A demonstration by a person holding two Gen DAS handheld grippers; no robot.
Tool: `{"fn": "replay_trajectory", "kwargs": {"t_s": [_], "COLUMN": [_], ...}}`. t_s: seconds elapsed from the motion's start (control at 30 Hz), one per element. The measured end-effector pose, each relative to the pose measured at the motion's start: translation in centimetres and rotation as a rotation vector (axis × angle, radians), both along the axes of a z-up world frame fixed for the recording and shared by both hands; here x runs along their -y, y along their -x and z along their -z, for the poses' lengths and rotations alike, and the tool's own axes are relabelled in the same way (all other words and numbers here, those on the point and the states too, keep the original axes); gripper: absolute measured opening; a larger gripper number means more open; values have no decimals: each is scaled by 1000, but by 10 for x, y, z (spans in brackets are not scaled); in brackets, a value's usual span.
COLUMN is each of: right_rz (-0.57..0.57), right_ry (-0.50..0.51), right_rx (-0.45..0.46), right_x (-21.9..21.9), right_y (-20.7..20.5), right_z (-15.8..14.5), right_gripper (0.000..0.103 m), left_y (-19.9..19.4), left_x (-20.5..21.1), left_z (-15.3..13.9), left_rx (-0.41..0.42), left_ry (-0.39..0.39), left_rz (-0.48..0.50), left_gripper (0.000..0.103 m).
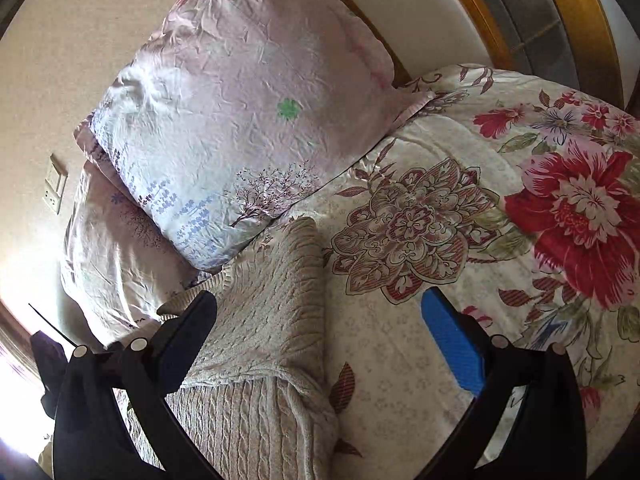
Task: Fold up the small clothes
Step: 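Grasp the other sleeve with the left tool and fold it across the body, then open the left tool and release the folded sleeve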
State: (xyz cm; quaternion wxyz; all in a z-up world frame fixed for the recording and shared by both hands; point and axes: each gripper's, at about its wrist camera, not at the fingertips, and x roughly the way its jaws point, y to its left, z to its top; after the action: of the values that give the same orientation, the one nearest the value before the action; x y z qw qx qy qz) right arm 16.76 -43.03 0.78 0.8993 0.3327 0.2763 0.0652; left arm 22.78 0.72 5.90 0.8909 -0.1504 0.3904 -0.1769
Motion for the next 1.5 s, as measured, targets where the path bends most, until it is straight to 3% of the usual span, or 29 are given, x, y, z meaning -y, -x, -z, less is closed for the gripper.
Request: {"fn": "replay_trajectory", "kwargs": {"t_s": [0.1,0.17,0.2,0.23,0.27,0.4,0.47,0.57,0.7,0.83,0.9,1.07,1.1,1.13,1.17,1.43,1.5], "right_rz": [-8,-7,-6,-1,6,-25,-136,-351,-609,-796,-856,-934,-949,-968,-974,-1003,-992], "right_ry": [9,24,35,52,75,190,259,438,640,717,745,806,825,838,858,913,930], "right_rx": [-3,-4,0,6,18,120,154,171,190,175,153,140,137,133,128,125,121], "right_x": [-1,-3,-5,-6,-8,-31,-63,-137,-245,-335,-371,-436,-447,-454,-460,-465,-468], "right_y": [-1,0,1,2,4,18,20,17,8,-7,-13,-22,-22,-22,-22,-22,-25], "right_z": [0,-1,-2,-4,-7,-29,-45,-66,-72,-53,-42,-27,-24,-21,-17,-8,-5], "right_gripper": [102,102,102,102,102,102,102,96,74,48,45,44,42,31,30,30,24], "left_y": [4,12,17,22,29,57,64,66,72,69,65,62,63,62,62,61,61], "left_x": [24,28,27,24,19,-16,-45,-95,-138,-146,-153,-165,-165,-165,-168,-166,-165], "left_z": [33,34,31,25,18,-6,-9,0,14,28,32,34,34,34,34,34,34], "left_rx": [-66,-39,-27,-13,14,105,111,49,-6,-37,-68,-72,-73,-76,-75,-75,-76], "left_ry": [-149,-184,-190,-194,-201,-283,-329,-326,-288,-300,-251,-180,-178,-185,-170,-168,-166], "left_rz": [48,65,74,71,59,16,-42,-142,-206,-180,-175,-172,-169,-181,-179,-173,-168], "left_gripper": [12,22,30,51,64,67,67,67,63,63,63,65,65,61,63,64,66]}}
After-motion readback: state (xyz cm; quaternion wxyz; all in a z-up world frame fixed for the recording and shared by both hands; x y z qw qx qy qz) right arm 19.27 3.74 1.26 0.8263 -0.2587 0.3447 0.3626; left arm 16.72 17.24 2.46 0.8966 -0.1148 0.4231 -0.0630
